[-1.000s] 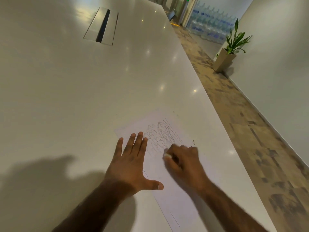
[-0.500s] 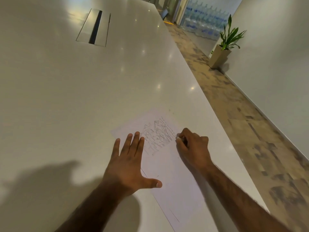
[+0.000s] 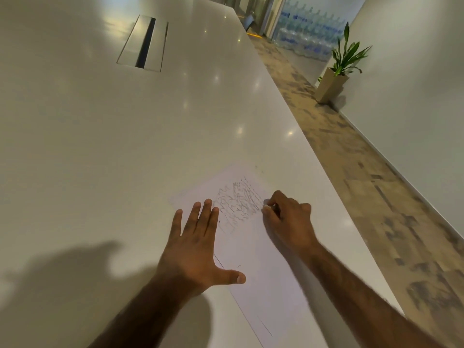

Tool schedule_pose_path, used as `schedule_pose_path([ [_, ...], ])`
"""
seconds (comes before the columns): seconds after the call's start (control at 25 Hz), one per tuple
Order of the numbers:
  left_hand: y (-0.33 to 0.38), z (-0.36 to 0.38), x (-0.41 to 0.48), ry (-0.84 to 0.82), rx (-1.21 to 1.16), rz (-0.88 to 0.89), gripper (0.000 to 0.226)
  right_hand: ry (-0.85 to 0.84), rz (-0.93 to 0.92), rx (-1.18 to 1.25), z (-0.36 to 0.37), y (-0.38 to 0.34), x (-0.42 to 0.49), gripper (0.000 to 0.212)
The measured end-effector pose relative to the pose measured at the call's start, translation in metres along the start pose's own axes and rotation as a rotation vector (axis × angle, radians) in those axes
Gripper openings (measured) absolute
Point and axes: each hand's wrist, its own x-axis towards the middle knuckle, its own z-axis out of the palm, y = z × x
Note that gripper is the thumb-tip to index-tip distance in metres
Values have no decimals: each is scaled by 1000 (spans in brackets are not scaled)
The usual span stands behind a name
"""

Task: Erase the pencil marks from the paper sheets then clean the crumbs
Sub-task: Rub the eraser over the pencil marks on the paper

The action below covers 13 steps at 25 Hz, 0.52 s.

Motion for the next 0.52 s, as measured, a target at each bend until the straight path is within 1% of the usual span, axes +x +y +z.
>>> schedule_pose_path([
  [0.04,1,0,0,-4,-2,-2,144,-18,-57,42,8,-14,-11,17],
  [0.08,1,1,0,3,0,-5,141,-62,-165,85,21,-32,-31,18],
  [0.12,0,1,-1,17,12,-7,138,-114,-287,77,34,-45,-52,18],
  [0.16,0,1,-1,28,25,-5,134,-135,-351,47,41,-46,-62,17],
  [0.2,0,1,-1,27,24,-1,135,-117,-354,36,38,-41,-58,17],
  [0.24,0,0,-1,14,12,2,138,-73,-296,13,31,-31,-44,18],
  [0.32,0,0,0,-14,5,-1,141,-15,-76,-23,7,-11,-12,18],
  [0.36,0,0,0,-21,9,-4,140,-19,17,32,-3,-2,-3,18],
  [0.4,1,-1,1,-29,10,-8,140,-27,58,109,-6,1,-1,20],
  [0.44,1,-1,1,-36,5,-11,140,-46,48,153,-3,-6,-7,22],
  [0.52,1,-1,1,-33,-8,-11,141,-94,-112,185,12,-32,-36,24],
])
